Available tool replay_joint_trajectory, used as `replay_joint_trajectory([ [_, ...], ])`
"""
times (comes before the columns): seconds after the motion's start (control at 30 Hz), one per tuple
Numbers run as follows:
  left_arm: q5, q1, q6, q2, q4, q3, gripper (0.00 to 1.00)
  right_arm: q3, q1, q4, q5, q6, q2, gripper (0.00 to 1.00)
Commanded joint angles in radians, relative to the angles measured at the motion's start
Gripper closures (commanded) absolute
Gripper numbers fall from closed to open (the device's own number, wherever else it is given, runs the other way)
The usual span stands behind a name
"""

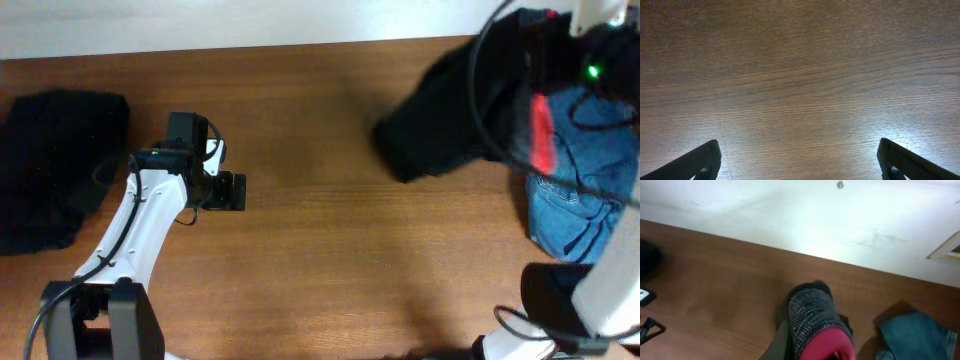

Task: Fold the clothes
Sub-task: 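Lift the black garment off the denim with the right gripper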

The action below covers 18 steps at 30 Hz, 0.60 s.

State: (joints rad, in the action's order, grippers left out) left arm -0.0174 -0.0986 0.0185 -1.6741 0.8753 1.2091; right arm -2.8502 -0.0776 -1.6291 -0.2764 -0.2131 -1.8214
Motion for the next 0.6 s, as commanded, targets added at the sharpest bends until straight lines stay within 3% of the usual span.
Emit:
replay_joint_trajectory([
  [0.0, 0.007, 0.003, -0.016, -0.004, 0.001, 0.019, 0.01, -0.017, 0.008, 0.010, 0.002, 0.001, 0.034, 0.96],
  [0.57, 0.007, 0.003, -0.016, -0.004, 0.001, 0.019, 0.01, -0.017, 0.034, -0.006, -0.042, 0.002, 0.053, 0.96],
])
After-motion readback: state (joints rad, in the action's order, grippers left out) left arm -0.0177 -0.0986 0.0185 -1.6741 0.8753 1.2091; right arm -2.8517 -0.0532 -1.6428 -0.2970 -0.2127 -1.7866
